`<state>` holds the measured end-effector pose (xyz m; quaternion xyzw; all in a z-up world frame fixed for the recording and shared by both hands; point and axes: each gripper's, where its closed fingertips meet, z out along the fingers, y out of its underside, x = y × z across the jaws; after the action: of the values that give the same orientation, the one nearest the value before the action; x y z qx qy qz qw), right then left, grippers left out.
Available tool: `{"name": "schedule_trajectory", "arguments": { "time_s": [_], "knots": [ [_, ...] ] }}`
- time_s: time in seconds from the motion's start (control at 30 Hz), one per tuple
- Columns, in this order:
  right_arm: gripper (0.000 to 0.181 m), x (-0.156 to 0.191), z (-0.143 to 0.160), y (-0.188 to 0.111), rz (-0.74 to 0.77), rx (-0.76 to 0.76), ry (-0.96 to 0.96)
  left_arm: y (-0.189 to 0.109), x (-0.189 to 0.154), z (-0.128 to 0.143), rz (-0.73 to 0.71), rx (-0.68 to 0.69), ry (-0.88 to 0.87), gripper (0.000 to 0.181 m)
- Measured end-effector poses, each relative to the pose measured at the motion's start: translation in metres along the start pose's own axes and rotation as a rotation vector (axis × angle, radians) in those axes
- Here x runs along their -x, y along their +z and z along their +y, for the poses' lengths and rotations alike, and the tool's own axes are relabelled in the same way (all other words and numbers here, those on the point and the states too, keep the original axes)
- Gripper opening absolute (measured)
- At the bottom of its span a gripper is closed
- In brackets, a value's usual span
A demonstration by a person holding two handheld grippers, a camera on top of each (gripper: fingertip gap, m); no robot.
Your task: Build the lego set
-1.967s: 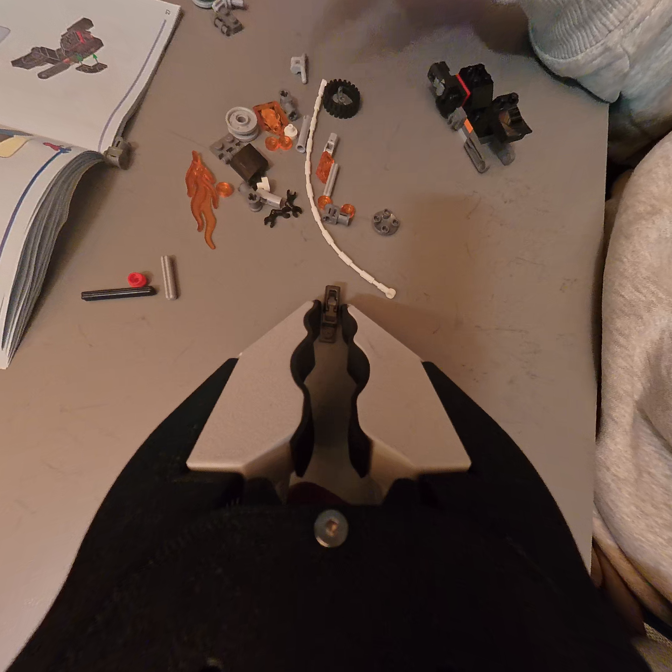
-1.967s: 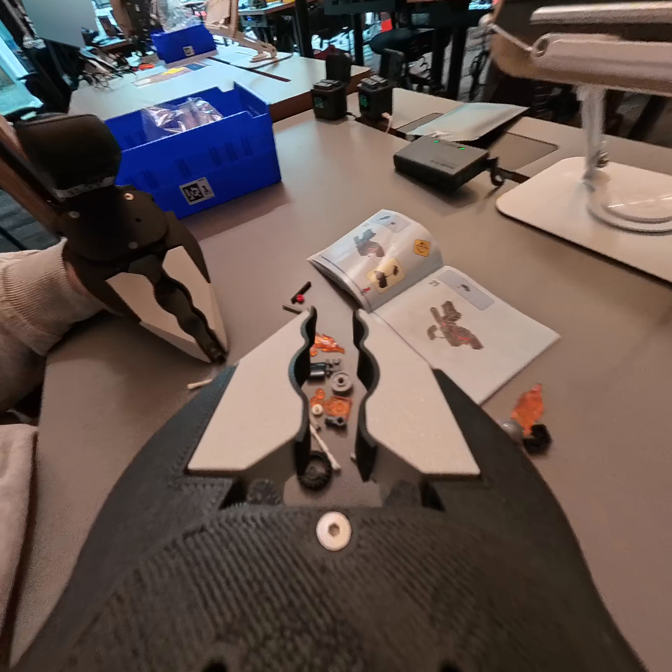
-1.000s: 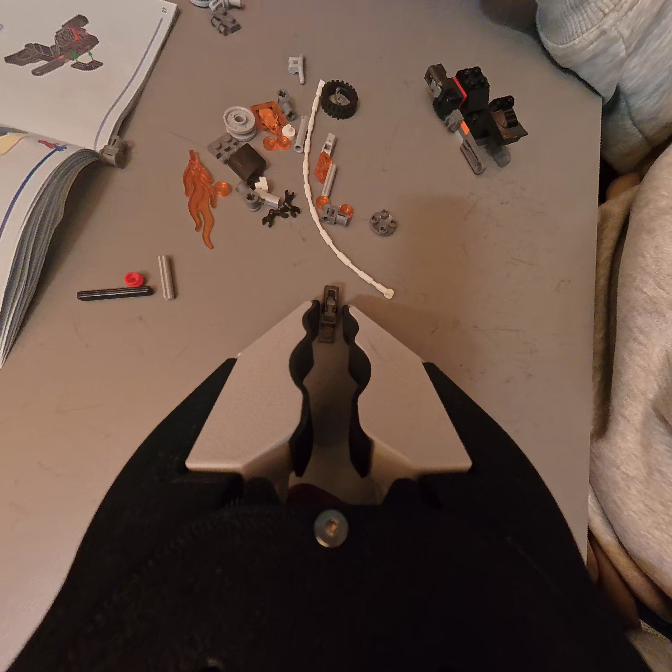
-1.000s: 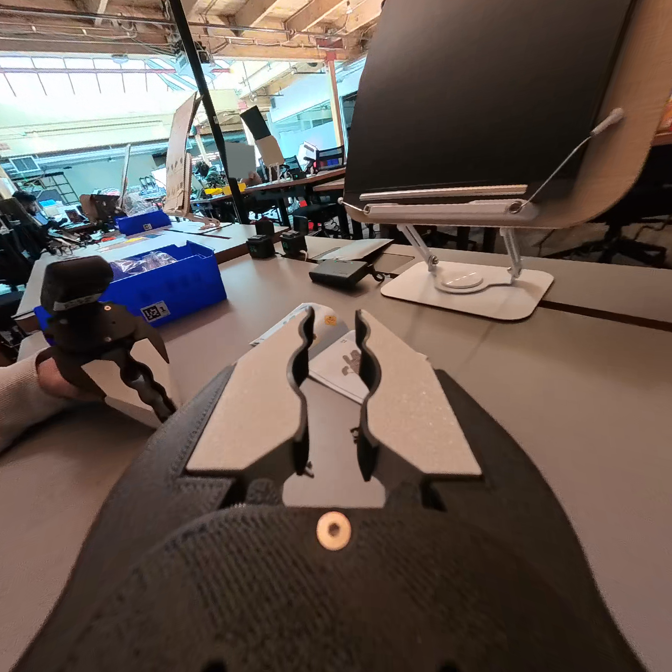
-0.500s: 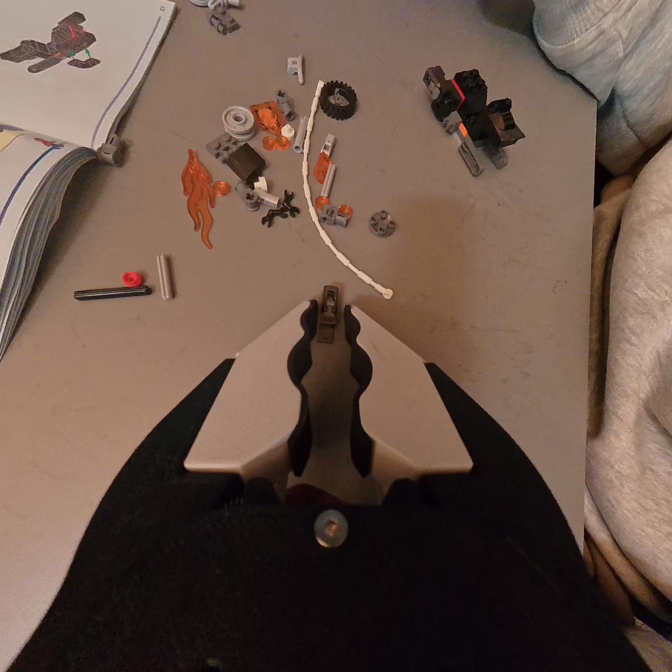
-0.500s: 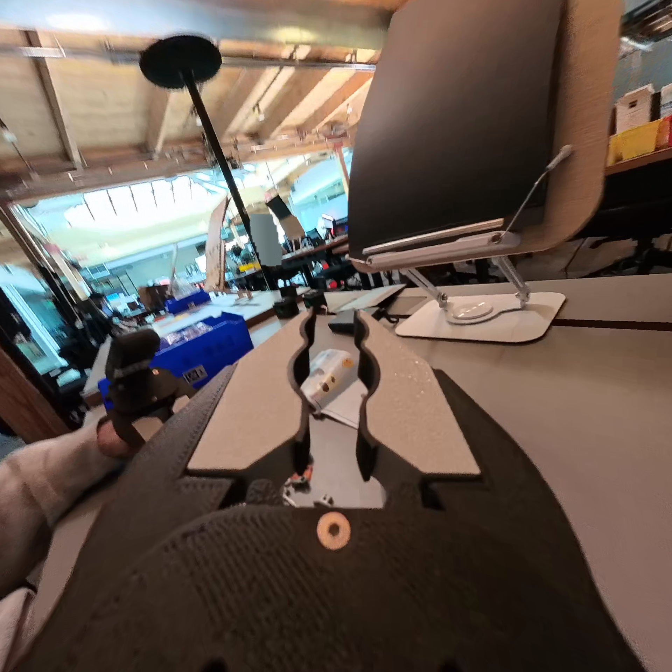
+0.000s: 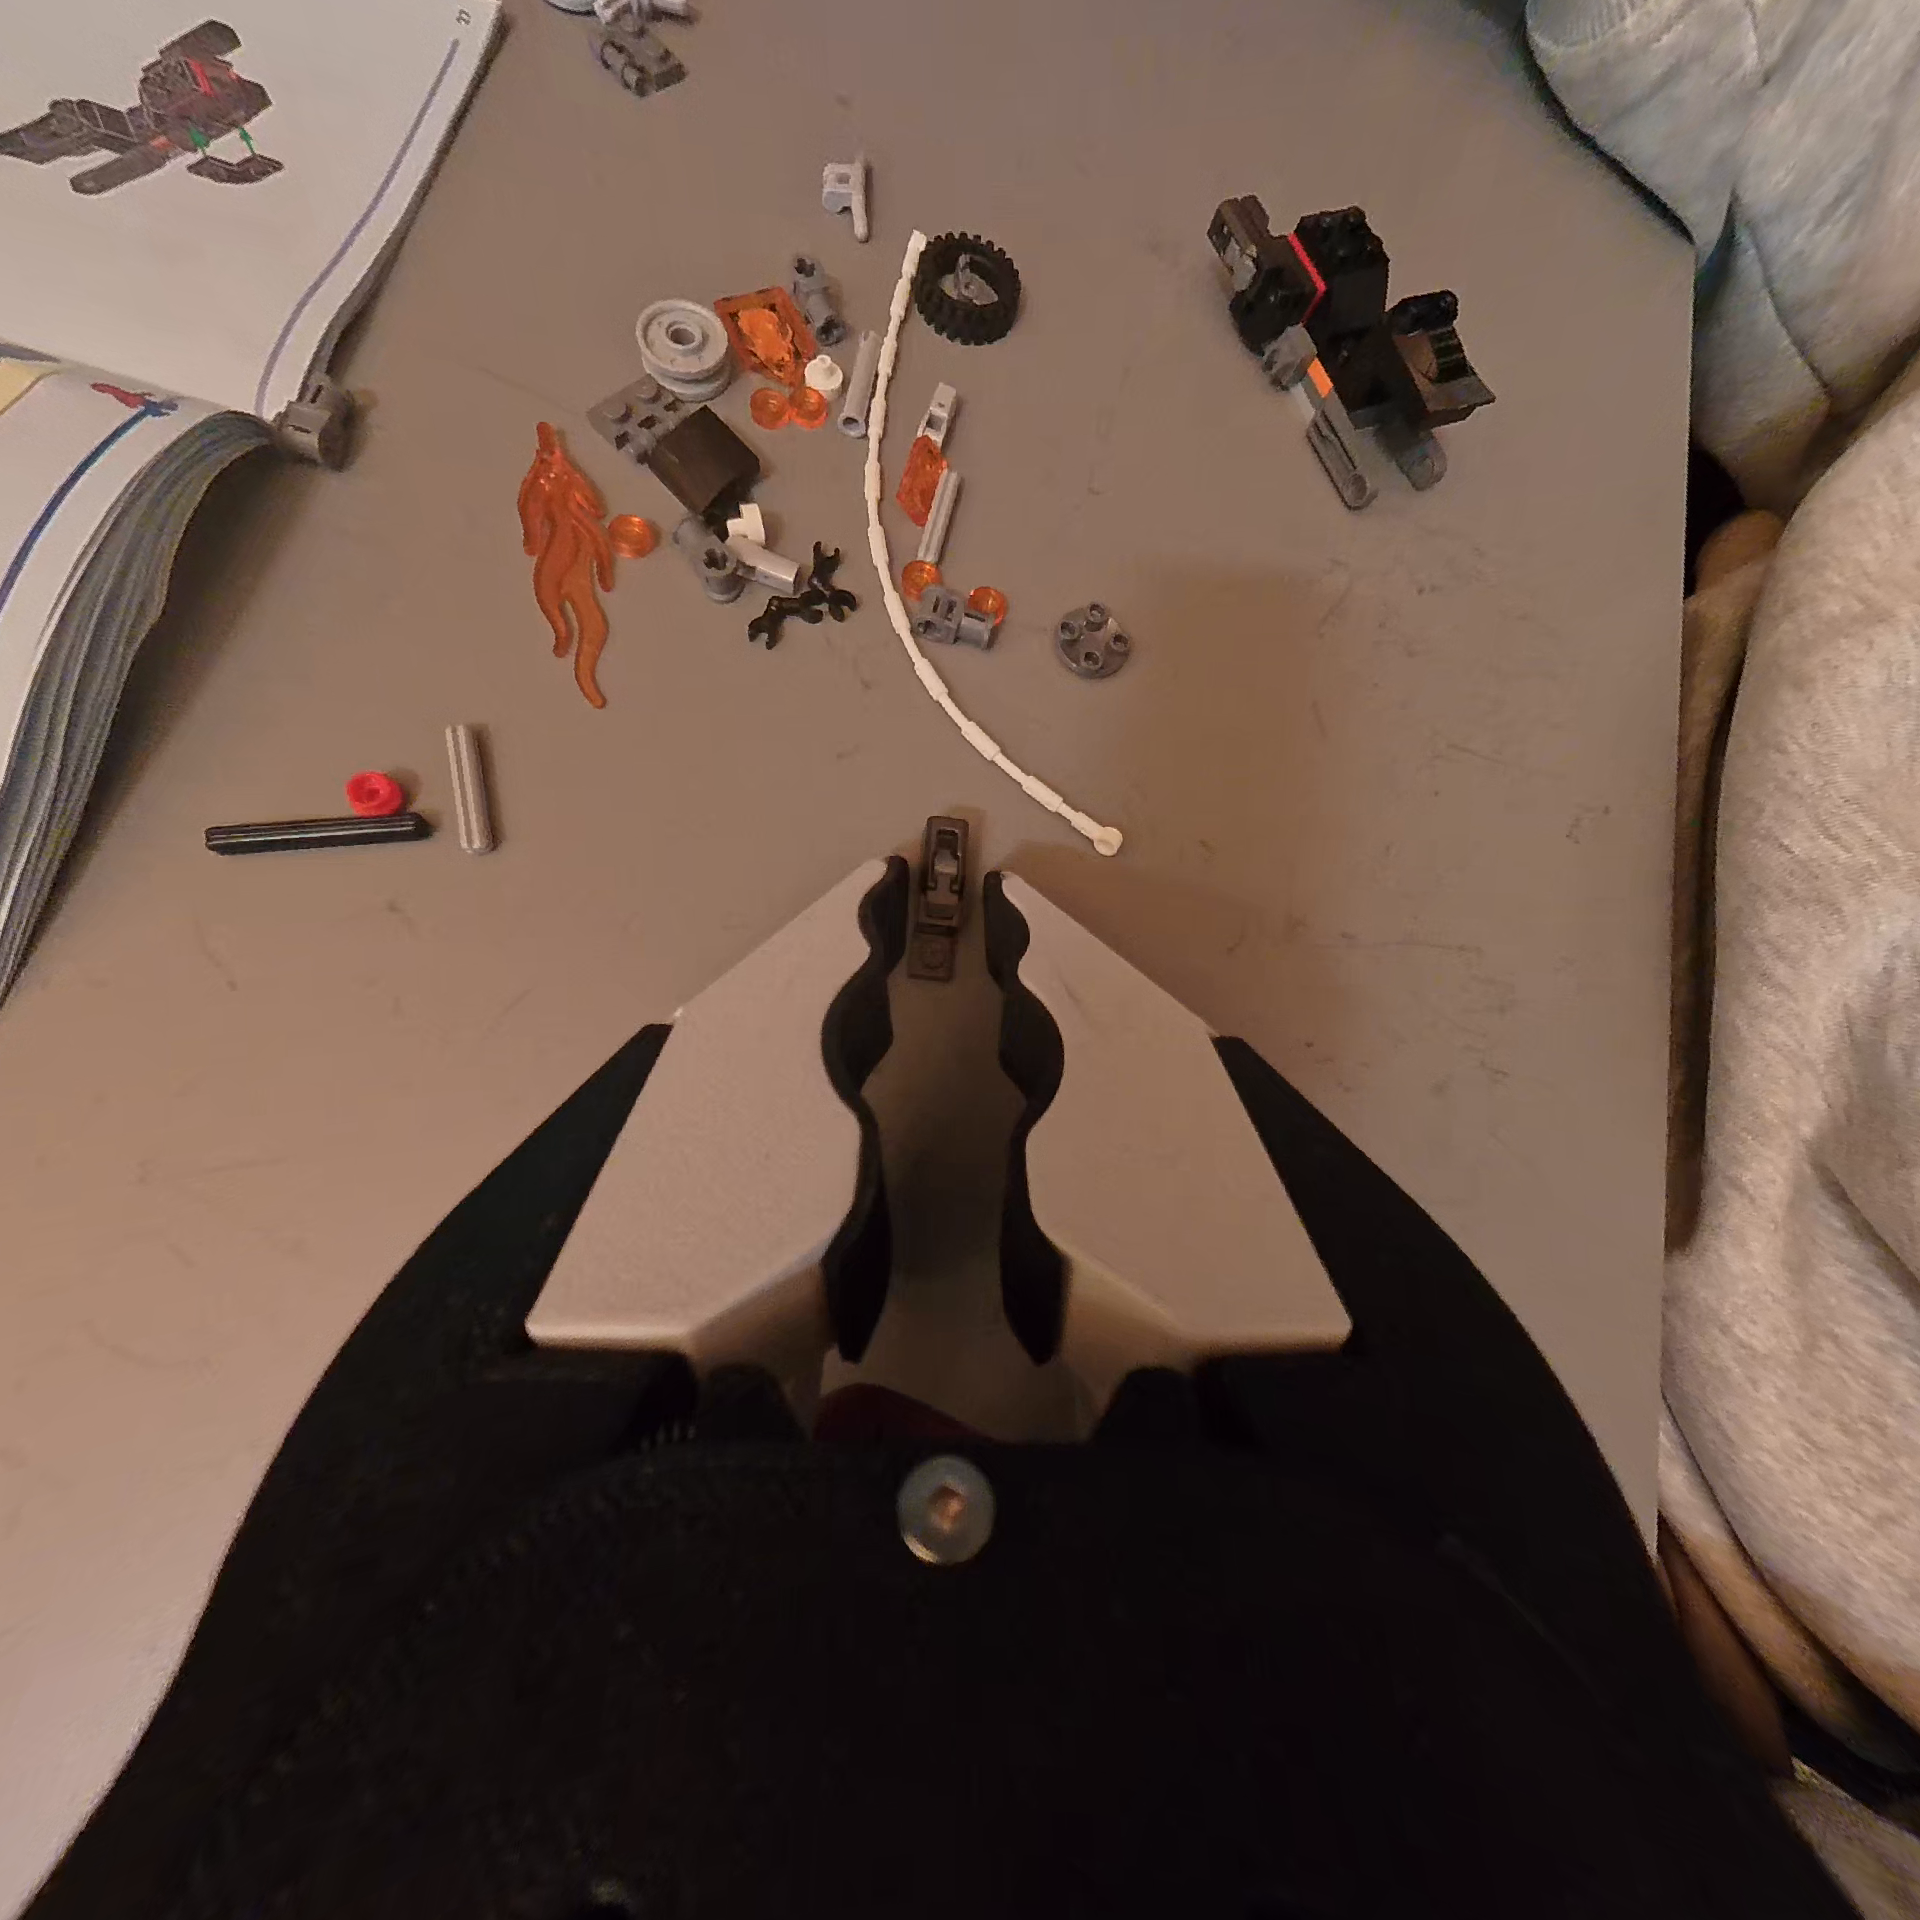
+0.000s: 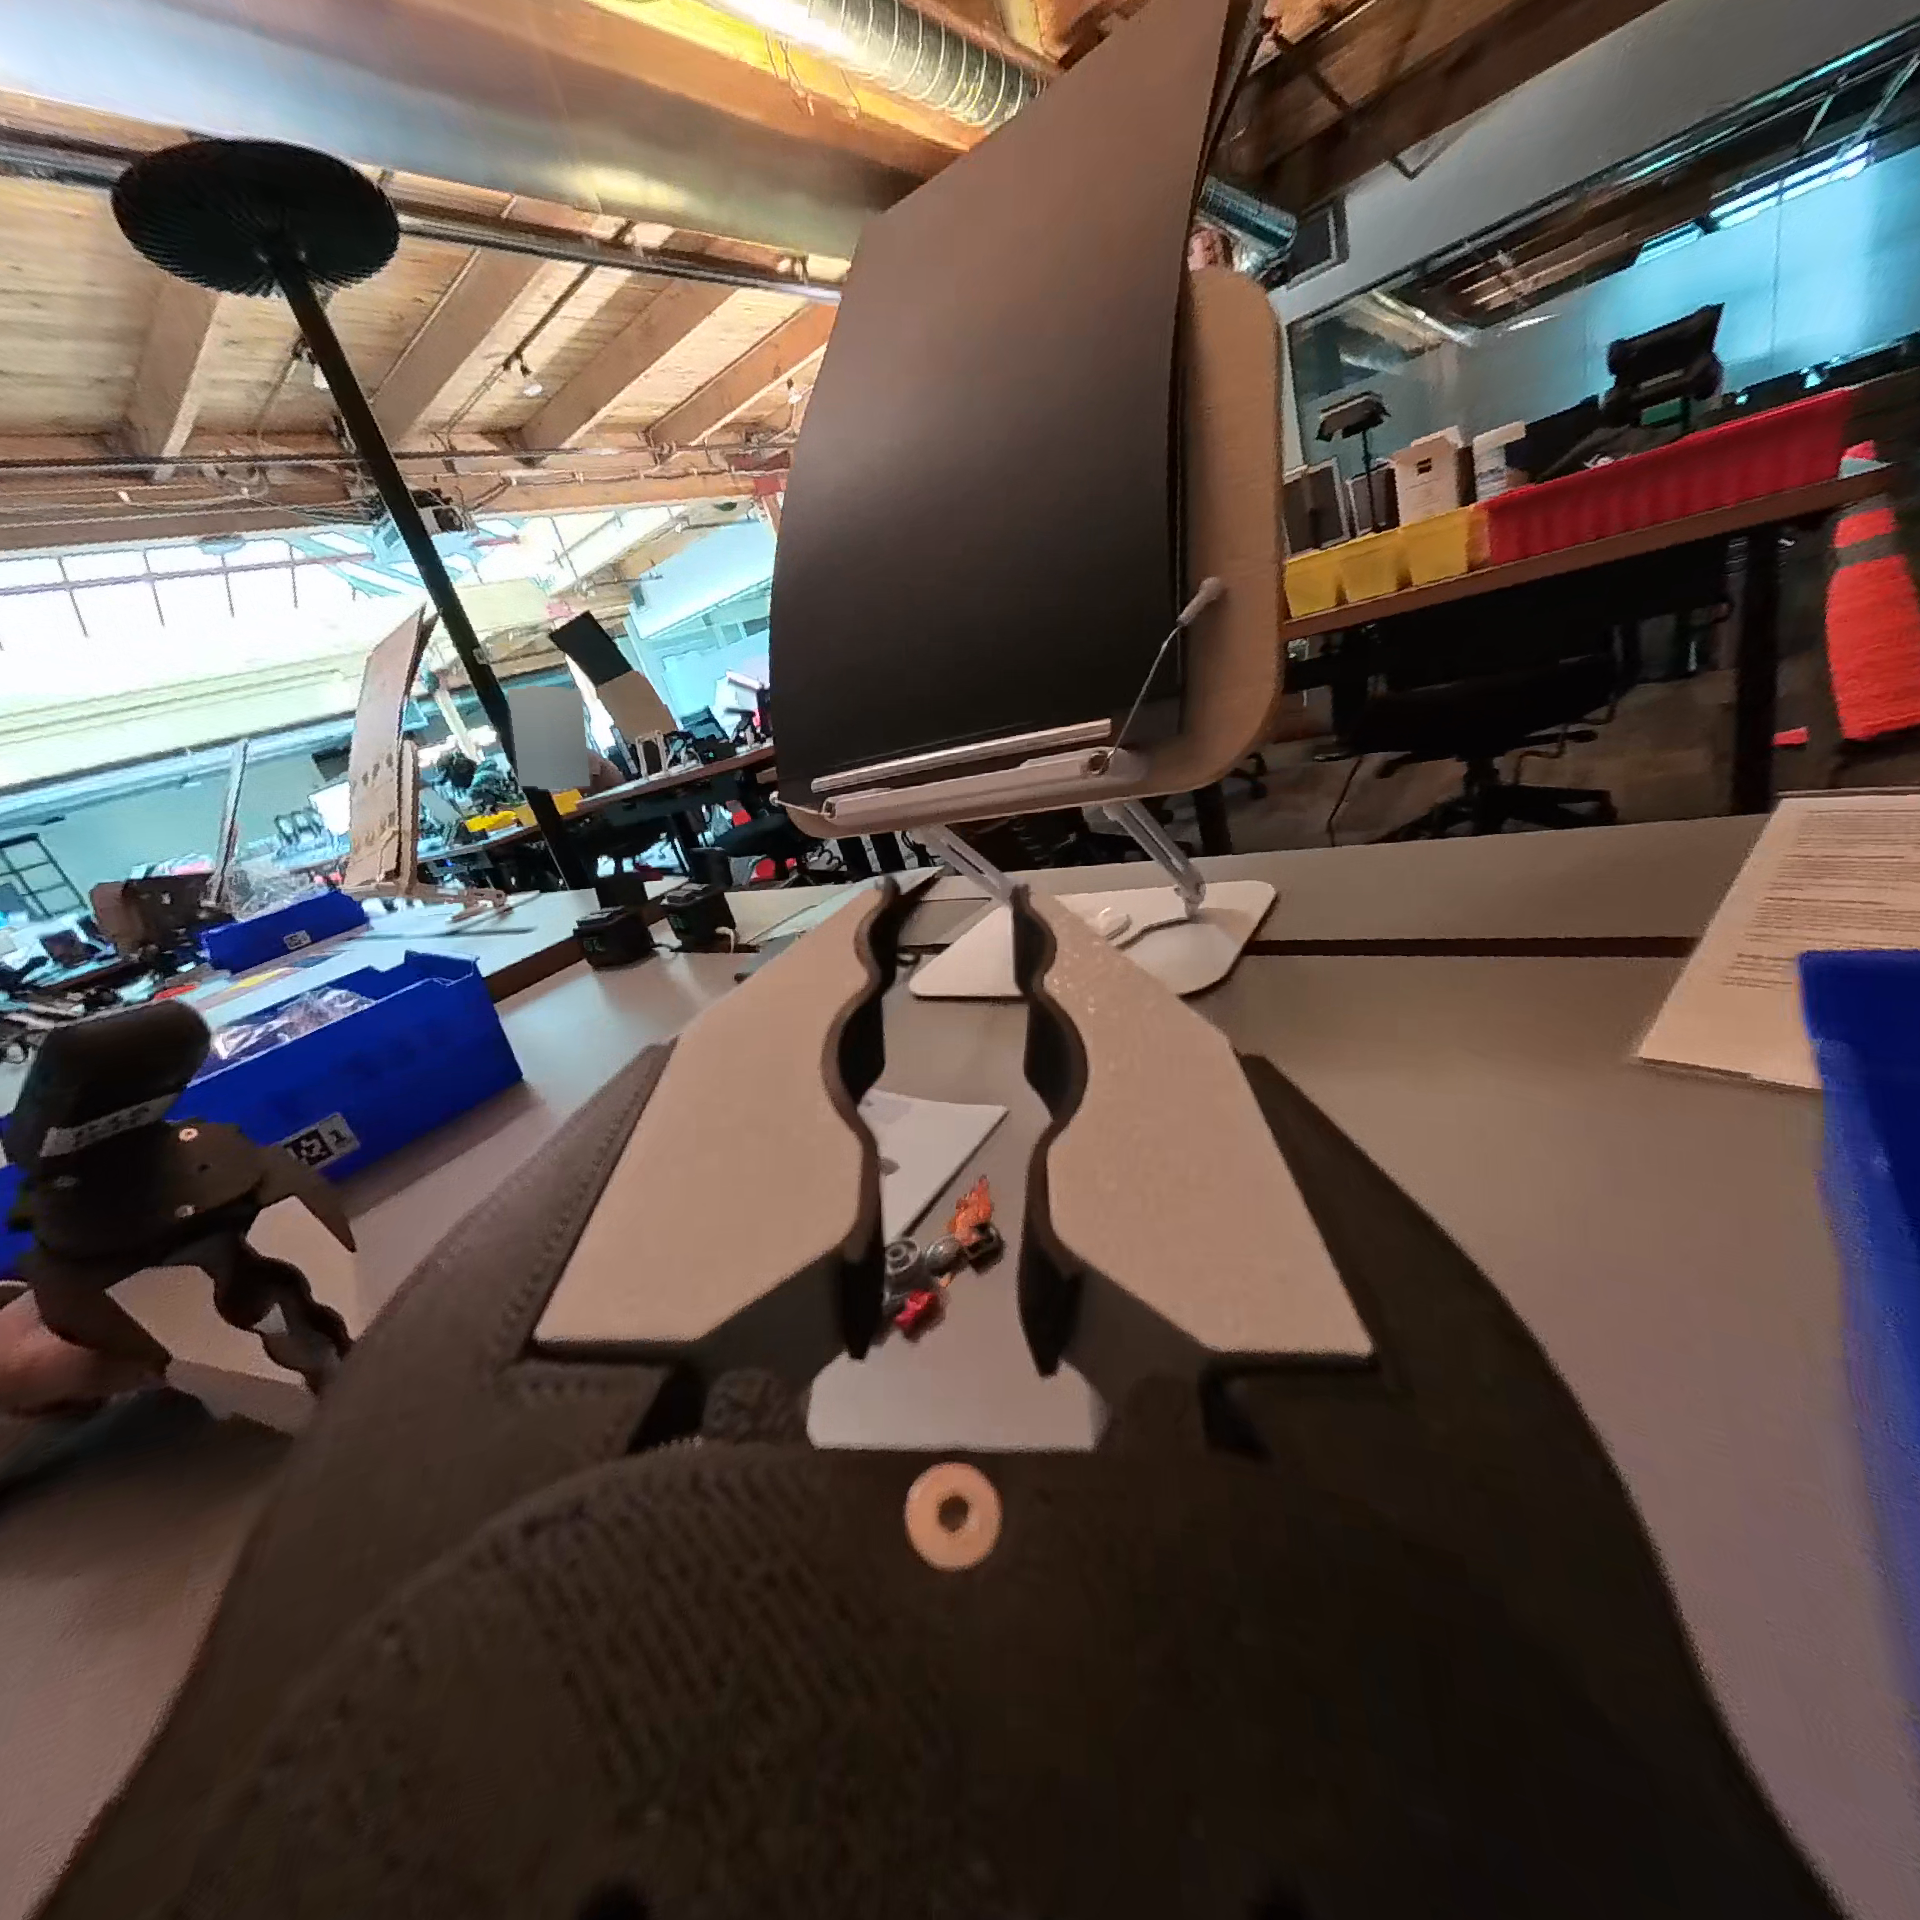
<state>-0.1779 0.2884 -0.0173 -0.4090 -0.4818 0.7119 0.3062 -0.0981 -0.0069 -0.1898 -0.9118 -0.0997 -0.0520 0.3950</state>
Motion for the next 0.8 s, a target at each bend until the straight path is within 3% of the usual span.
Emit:
{"name": "schedule_trajectory", "arguments": {
  "time_s": [0.13,0.3,0.4,0.63,0.8],
  "knots": [
    [0.021,0.007,0.026,0.013,0.02,0.151,-0.116,0.0,0.0,0.0,0.004,-0.001,-0.006,0.013],
    [0.032,0.006,0.111,0.037,0.106,0.608,-0.325,0.0,0.0,0.0,0.021,-0.003,-0.024,0.013],
    [0.037,0.009,0.15,0.05,0.142,0.832,-0.275,0.0,0.0,-0.001,0.029,-0.004,-0.031,0.013],
    [0.025,-0.01,0.183,0.059,0.198,0.987,-0.258,0.0,0.001,0.0,0.013,-0.002,-0.018,0.012],
    [0.02,-0.016,0.187,0.062,0.19,1.012,-0.26,0.0,0.001,0.0,0.009,-0.002,-0.013,0.012]
  ]
}}
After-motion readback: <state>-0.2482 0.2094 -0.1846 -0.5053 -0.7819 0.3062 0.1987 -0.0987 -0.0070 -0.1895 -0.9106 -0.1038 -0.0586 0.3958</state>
